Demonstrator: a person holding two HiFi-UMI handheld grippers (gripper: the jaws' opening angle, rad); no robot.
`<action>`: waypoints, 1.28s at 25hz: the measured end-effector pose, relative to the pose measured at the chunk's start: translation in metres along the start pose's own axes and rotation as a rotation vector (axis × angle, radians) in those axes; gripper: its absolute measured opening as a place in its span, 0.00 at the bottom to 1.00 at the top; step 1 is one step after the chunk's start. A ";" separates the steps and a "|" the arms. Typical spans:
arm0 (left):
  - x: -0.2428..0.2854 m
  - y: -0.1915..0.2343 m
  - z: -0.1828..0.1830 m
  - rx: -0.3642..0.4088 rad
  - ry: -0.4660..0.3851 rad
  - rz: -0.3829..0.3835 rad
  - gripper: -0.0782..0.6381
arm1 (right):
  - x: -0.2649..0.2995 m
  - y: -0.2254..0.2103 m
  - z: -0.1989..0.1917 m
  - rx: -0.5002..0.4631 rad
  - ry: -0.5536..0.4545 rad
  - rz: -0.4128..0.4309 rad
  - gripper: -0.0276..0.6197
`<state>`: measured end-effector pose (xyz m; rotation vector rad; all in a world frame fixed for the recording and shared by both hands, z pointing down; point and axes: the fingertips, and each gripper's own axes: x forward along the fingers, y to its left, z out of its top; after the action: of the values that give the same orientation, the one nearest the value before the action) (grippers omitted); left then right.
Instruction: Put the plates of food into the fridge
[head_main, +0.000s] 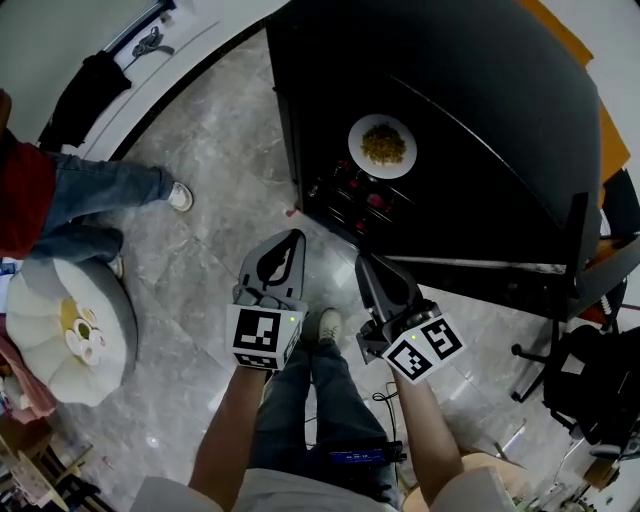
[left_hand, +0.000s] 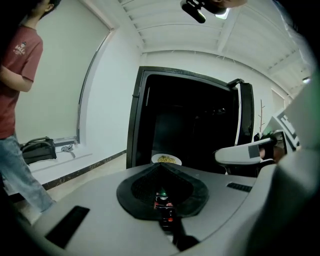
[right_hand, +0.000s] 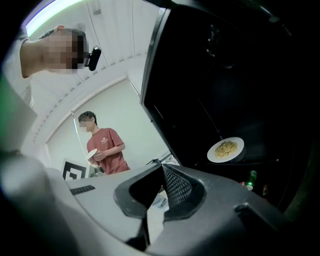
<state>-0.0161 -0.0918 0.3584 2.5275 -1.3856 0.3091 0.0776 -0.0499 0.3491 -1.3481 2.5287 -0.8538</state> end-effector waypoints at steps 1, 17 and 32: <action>-0.004 0.000 0.004 0.001 -0.002 0.003 0.12 | -0.003 0.003 0.003 -0.015 -0.003 -0.007 0.06; -0.057 0.012 0.045 -0.031 -0.014 0.076 0.12 | -0.015 0.042 0.063 -0.287 -0.027 -0.109 0.06; -0.101 0.026 0.114 -0.019 -0.091 0.144 0.12 | -0.008 0.097 0.116 -0.474 -0.128 -0.127 0.06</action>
<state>-0.0838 -0.0607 0.2231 2.4593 -1.6002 0.2079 0.0568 -0.0491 0.1991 -1.6418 2.6648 -0.1700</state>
